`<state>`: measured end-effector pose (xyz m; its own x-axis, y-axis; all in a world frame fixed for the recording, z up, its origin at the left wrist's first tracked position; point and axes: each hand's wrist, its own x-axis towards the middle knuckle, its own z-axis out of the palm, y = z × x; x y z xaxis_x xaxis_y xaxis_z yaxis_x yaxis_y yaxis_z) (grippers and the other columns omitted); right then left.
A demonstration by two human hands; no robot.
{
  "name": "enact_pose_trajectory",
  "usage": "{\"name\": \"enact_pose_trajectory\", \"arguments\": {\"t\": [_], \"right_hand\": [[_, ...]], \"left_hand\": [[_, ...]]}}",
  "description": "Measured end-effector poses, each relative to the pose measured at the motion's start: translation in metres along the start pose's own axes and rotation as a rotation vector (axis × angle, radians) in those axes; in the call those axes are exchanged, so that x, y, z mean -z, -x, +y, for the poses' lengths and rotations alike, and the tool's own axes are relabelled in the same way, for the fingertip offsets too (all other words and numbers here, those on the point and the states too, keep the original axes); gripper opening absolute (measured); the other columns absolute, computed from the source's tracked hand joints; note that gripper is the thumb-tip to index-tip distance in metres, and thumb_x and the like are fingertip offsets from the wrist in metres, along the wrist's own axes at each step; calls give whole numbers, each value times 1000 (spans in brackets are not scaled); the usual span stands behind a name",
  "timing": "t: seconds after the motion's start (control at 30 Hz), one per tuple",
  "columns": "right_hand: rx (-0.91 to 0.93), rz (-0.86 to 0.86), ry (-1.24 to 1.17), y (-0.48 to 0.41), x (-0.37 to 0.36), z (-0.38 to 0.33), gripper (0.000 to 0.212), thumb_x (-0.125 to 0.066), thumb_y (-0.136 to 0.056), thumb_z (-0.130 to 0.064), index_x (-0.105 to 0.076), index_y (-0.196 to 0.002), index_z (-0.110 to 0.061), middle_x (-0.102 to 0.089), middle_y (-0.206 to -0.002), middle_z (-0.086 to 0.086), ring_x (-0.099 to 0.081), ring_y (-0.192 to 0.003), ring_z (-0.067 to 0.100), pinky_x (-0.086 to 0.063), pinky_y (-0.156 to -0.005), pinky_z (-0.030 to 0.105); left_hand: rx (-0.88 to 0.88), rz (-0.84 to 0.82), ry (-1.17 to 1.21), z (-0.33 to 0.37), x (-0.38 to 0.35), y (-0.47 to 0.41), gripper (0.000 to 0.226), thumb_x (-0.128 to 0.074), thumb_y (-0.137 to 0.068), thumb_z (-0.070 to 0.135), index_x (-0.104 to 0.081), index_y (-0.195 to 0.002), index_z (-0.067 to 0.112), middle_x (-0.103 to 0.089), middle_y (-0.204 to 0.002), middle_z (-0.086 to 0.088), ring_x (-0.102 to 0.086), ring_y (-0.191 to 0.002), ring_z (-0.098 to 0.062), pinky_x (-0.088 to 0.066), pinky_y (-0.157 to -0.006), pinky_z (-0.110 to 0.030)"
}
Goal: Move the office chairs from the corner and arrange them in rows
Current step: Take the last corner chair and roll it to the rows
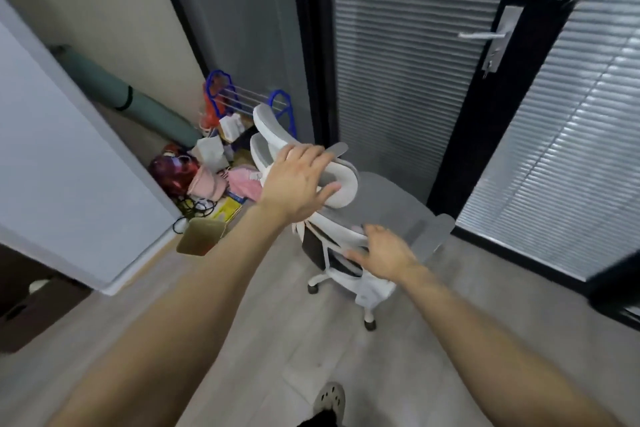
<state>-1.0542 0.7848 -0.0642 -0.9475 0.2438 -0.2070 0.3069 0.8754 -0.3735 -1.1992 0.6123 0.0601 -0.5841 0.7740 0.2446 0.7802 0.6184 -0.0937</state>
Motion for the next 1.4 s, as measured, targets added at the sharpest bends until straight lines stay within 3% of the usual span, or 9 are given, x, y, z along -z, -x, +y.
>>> {"name": "enact_pose_trajectory", "arguments": {"t": [0.17, 0.4, 0.57, 0.77, 0.9, 1.0, 1.17, 1.27, 1.4], "right_hand": [[-182, 81, -111, -5, -22, -4, 68, -59, -86, -90, -57, -103, -24, -68, -101, 0, -65, -94, 26, -56, -80, 43], [-288, 177, -180, 30, -27, -9, 58, -61, -93, -81, -68, -107, -26, -73, -102, -2, -67, -93, 21, -49, -74, 34], [-335, 260, -198, 76, -48, -12, 69, -50, -85, -90, -66, -114, -30, -71, -105, -6, -67, -92, 19, -57, -76, 35], [-364, 245, 30, 136, -65, -23, 61, -55, -93, -79, -60, -119, -24, -68, -106, 3, -68, -100, 30, -51, -79, 38], [-436, 204, 46, 166, -67, -51, 95, -38, -75, -106, -64, -129, -32, -64, -107, 1, -65, -99, 26, -58, -86, 42], [-570, 281, -14, 188, -77, -63, 107, -32, -71, -112, -70, -128, -30, -64, -110, -1, -67, -103, 24, -60, -87, 42], [-682, 379, 0, 221, -102, -82, 100, -35, -77, -108, -70, -130, -30, -65, -115, -2, -68, -105, 24, -57, -83, 37], [-698, 429, 72, 227, -109, -92, 96, -33, -84, -103, -71, -127, -27, -67, -113, -2, -68, -101, 22, -57, -83, 36], [-708, 460, 57, 235, -125, -115, 81, -36, -97, -89, -64, -138, -25, -70, -127, 0, -68, -112, 24, -53, -97, 37]], "left_hand": [[-129, -138, 64, -58, -20, -46, 82, -28, -99, 88, -63, -145, 30, -70, -135, 3, -60, -130, -25, -35, -122, -46], [-197, -53, 42, -42, -30, -41, 84, -23, -91, 97, -73, -118, 34, -72, -111, 6, -63, -108, -24, -39, -109, -47], [-342, -49, 17, -28, -24, -10, 84, -24, -93, 96, -68, -128, 33, -71, -119, 8, -64, -113, -21, -40, -105, -44], [-576, -103, 93, -21, -4, 20, 84, -23, -96, 92, -64, -144, 38, -72, -118, 12, -68, -112, -19, -51, -98, -44], [-649, -19, 53, 9, -2, 36, 84, -19, -97, 93, -66, -142, 40, -73, -119, 14, -70, -109, -20, -55, -91, -45], [-700, 8, 17, 25, 1, 40, 79, -18, -98, 93, -66, -138, 44, -71, -113, 15, -71, -102, -18, -54, -76, -39], [-785, 94, 37, 44, 7, 51, 71, -23, -99, 92, -70, -127, 46, -69, -98, 16, -71, -92, -12, -45, -64, -33], [-839, 99, 62, 49, 10, 50, 76, -18, -98, 93, -71, -124, 45, -69, -96, 16, -70, -90, -9, -52, -65, -34], [-944, 123, 121, 56, 10, 54, 80, -16, -97, 93, -73, -121, 42, -66, -90, 14, -68, -84, -11, -52, -65, -36]]}}
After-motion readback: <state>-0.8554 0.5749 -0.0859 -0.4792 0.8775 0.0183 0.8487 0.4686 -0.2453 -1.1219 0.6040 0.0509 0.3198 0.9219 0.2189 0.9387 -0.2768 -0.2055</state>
